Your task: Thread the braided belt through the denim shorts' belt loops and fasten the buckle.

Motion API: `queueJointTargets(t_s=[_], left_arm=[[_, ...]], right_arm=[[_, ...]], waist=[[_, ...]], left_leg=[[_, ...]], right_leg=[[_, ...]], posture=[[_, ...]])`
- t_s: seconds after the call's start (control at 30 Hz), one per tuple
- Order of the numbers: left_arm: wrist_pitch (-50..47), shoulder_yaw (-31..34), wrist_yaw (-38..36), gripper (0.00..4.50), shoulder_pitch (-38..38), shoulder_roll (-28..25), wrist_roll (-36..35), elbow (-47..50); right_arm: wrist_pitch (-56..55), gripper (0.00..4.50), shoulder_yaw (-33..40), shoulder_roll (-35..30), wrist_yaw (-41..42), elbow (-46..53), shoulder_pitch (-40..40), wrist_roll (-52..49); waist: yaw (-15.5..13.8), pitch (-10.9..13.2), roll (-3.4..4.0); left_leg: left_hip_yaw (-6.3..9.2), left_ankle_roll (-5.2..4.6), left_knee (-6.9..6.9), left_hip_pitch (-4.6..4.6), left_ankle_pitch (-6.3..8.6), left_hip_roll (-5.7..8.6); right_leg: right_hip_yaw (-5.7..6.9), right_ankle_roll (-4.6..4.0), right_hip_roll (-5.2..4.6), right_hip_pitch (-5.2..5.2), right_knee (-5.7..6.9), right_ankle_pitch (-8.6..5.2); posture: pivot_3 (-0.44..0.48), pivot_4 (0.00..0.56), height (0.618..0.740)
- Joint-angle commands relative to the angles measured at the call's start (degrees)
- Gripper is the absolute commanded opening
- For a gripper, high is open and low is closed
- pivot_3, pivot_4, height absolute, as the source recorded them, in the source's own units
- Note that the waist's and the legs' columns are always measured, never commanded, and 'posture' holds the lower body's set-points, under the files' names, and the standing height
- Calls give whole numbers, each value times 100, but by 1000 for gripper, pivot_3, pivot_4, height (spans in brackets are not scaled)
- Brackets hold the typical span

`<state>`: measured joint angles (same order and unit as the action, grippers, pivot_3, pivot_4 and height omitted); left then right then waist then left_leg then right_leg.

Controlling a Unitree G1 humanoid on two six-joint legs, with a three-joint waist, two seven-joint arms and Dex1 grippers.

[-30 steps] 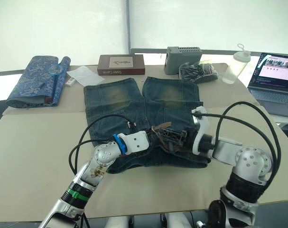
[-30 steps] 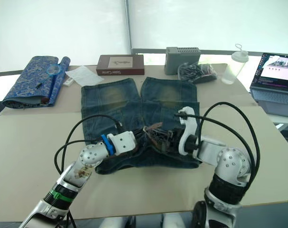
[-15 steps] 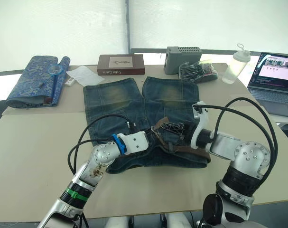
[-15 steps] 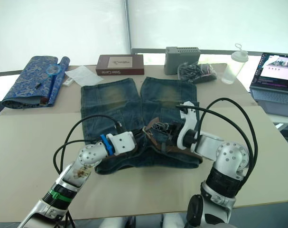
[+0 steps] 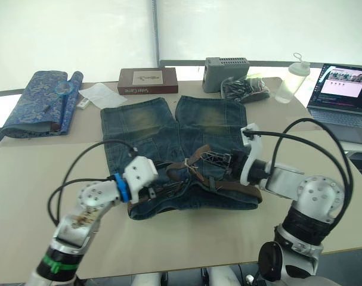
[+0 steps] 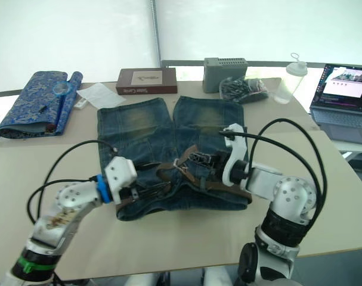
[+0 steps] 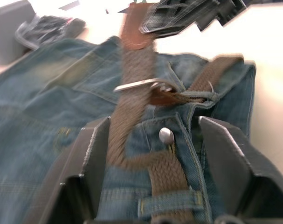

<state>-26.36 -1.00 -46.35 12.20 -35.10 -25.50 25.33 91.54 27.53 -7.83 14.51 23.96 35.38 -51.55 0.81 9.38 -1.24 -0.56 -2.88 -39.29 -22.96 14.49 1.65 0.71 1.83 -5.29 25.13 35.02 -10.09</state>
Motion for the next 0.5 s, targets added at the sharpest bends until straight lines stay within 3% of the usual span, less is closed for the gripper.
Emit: queueJointTargets(t_s=[0.03,0.07,0.17,0.5], left_arm=[[-1042,493,-14,1721,414,-91,-1162,224],[-1188,528,23,1451,499,-86,-1297,229],[-1597,609,333,63,991,110,-1661,101],[-1657,-335,484,63,1822,410,-986,-562]], right_arm=[[-299,0,40,-77,235,425,322,-544],[-326,0,19,-124,249,445,343,-589],[-362,0,-136,-310,262,502,402,-676],[-749,0,-767,-558,204,720,74,-783]], waist=[[-8,0,0],[-9,1,0],[-8,0,0],[0,1,-1]], left_leg=[[0,0,0,1,0,1],[0,0,-1,0,0,2],[0,0,0,2,0,7],[-2,0,1,0,0,15]], right_leg=[[0,1,0,0,0,0],[0,1,0,-1,1,-1],[0,3,1,-3,-1,-2],[-8,1,-1,0,-1,-1]], posture=[[0,150,740],[0,150,740],[0,150,740],[0,150,740]])
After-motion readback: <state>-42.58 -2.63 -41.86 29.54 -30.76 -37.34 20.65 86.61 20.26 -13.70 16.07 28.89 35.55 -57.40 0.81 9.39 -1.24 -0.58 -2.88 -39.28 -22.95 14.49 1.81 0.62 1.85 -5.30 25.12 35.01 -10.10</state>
